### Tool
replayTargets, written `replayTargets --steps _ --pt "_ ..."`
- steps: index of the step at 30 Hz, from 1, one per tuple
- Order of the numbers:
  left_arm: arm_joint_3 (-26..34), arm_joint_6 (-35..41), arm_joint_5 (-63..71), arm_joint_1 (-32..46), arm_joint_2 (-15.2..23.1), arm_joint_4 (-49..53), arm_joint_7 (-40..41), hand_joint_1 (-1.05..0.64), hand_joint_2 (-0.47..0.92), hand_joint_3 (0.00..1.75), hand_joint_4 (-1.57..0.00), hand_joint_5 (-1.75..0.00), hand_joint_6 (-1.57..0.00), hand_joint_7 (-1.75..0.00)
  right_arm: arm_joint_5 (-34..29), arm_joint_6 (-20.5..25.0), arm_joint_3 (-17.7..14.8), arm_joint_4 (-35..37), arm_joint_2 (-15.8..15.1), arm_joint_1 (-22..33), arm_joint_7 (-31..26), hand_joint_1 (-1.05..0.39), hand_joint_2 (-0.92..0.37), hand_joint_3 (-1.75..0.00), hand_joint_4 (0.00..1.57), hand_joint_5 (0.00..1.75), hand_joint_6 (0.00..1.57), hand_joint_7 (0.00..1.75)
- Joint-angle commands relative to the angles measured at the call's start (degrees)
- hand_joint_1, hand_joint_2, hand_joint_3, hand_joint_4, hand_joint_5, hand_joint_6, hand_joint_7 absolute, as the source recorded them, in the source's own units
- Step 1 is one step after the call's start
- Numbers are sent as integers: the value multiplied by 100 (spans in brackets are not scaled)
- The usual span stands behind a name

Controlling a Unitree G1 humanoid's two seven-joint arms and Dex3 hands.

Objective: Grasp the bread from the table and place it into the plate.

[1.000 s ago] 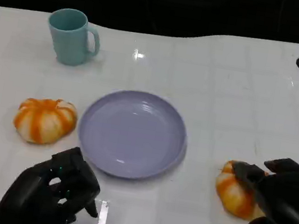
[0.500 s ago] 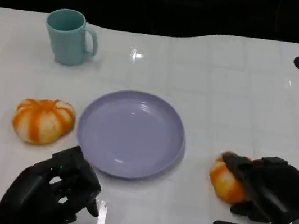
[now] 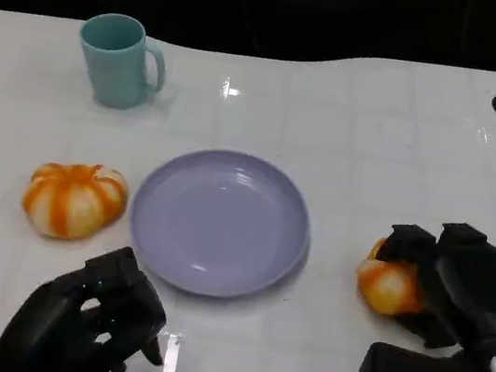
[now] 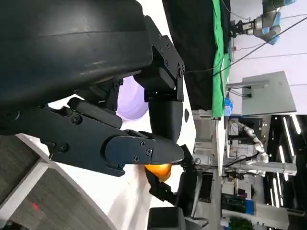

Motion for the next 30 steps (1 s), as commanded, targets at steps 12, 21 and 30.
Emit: replayTargets --steps 12,21,30 --pt "-13 4 -39 111 32 -133 45 -56 92 30 -63 -175 -60 -145 691 -416 -230 -1013 -81 -79 116 -12 -36 -126 96 175 73 175" --pt "-39 97 22 112 34 -217 146 -56 92 31 -63 -175 -60 -147 1111 -855 -215 -1176 277 -377 588 -15 -25 -147 100 175 75 175" --pt "-73 99 47 108 34 -261 155 -55 92 32 -64 -175 -59 -150 1211 -785 -12 -827 959 -962 1125 -16 -22 -150 100 175 74 175"
